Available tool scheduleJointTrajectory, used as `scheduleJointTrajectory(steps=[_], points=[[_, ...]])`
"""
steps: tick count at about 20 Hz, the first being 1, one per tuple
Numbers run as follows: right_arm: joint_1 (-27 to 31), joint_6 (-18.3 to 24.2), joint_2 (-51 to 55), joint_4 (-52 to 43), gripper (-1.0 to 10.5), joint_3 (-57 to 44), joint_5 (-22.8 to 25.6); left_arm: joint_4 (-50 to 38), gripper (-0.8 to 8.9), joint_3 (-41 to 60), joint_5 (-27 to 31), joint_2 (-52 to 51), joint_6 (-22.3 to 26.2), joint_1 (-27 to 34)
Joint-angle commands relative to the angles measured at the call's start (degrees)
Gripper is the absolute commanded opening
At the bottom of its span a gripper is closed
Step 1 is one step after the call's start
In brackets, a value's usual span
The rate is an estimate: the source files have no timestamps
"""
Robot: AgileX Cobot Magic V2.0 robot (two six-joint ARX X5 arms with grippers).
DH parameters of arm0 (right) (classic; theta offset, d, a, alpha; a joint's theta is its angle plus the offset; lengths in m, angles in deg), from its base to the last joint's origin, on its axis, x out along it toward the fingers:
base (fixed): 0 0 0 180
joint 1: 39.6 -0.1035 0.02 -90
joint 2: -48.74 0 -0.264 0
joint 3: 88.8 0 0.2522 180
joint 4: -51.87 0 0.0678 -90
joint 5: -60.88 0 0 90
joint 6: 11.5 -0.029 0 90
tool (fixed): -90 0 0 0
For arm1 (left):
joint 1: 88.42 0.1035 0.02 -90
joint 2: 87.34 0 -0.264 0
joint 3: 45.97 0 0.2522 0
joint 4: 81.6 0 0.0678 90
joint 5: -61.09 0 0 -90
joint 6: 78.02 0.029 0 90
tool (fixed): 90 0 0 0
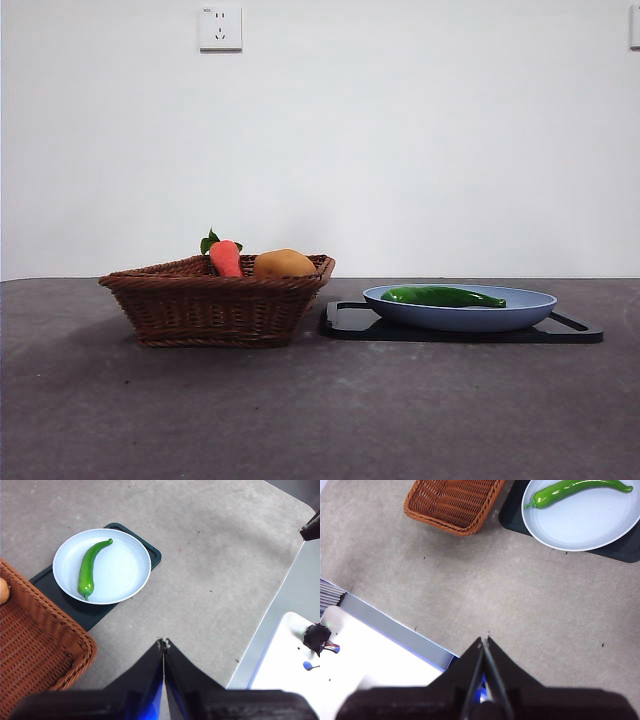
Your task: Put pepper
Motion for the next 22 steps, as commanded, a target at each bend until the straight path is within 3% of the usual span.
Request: scheduleJointTrajectory(steps=[1,8,11,16,22], points=[[-0.09,-0.11,-0.44,-0.48,0.1,1.11,0.15,-2.19,0.08,-1.07,0.04,0.66,0.59,-0.5],[-0.09,-0.11,-0.44,-0.48,0.1,1.11,0.15,-7.32,0.08,-1.07,0.04,0.66,0.68,-0.46],[-0.09,-0.11,-0.44,-0.48,0.1,1.11,0.15,-10.56,0.08,-1.07,5.18,-0.22,4.92,2.27],[-0.09,-0.11,-0.44,-0.5,0.1,1.11,0.15,-18.43,0.08,1.27,4.15,-7.45,5.09,14.73],[-0.09,-0.11,-0.44,-0.5,0.1,1.11,0.26,-41.81,0.08,25.29,4.24,-27.82,5.03,32.0]])
